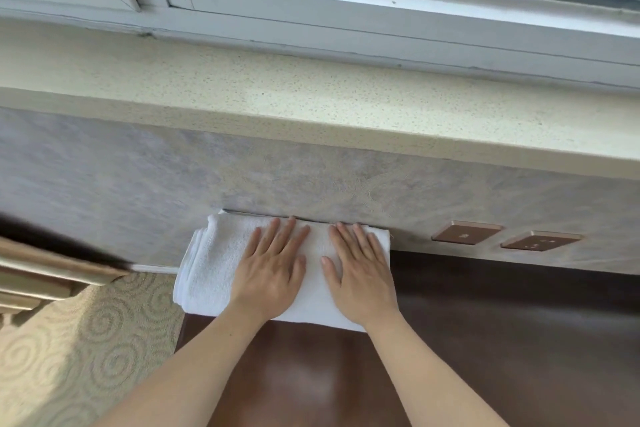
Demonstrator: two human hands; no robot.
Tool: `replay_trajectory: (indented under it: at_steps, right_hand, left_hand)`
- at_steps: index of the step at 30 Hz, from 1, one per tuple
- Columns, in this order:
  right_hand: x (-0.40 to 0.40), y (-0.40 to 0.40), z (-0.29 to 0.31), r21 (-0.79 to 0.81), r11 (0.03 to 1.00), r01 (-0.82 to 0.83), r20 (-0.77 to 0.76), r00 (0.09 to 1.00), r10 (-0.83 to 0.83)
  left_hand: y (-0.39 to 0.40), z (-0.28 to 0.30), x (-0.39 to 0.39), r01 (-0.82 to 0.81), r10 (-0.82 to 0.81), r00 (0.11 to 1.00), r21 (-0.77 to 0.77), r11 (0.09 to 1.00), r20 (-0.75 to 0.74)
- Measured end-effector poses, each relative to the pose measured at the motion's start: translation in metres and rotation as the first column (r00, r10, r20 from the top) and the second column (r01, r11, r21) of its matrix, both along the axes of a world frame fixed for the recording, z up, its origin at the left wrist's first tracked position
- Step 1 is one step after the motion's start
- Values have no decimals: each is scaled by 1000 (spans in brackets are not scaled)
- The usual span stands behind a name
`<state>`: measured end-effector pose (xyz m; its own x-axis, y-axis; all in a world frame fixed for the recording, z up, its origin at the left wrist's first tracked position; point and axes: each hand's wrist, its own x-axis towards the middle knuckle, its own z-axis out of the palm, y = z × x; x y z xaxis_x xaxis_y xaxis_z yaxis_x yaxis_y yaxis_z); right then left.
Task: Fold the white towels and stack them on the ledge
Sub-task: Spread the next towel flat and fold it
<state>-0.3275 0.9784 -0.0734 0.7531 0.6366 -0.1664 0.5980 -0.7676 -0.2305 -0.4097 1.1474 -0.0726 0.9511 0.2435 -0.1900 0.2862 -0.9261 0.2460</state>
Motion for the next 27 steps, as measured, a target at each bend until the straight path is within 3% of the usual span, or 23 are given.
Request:
replay_trajectory:
  at_steps: [4,6,8,11,16,20,22,25,27]
  right_hand:
    - [1,-5,7,-51,997,51,-9,999,-51]
    - [-6,8,11,2,990,143,-45,989,-143]
    - [-20,21,12,74,988,136,-112,986,-127]
    - [-31,21,3,2,1000,9,-76,997,-9]
    - [-5,-18,-3,-55,993,101,-7,995,-102]
    - [11,-42,-2,-93,976,199,-99,973,-208]
    - [9,-37,3,-49,971,232,-174,956,-237]
    - [-4,-36,15,147,904,402,-260,897,-357]
    - [-25,-39,20,181,934,308,-65,951,-301]
  left_hand:
    - [-4,-4,3,-27,28,999,33,999,-32]
    - [-10,-5,5,-70,71,997,34,997,-28]
    - [-12,-6,4,-69,71,997,55,996,-40]
    - [-5,-7,-2,-16,17,1000,41,999,-18]
    - [33,-3,-17,3,-3,1000,17,1000,17]
    - [50,5,-24,-28,28,999,-2,1000,-17]
    - [41,12,-24,-66,67,997,-16,998,27]
    - [29,17,-38,-186,204,952,-98,978,226]
    - [24,10,-62,-122,148,933,-99,988,327]
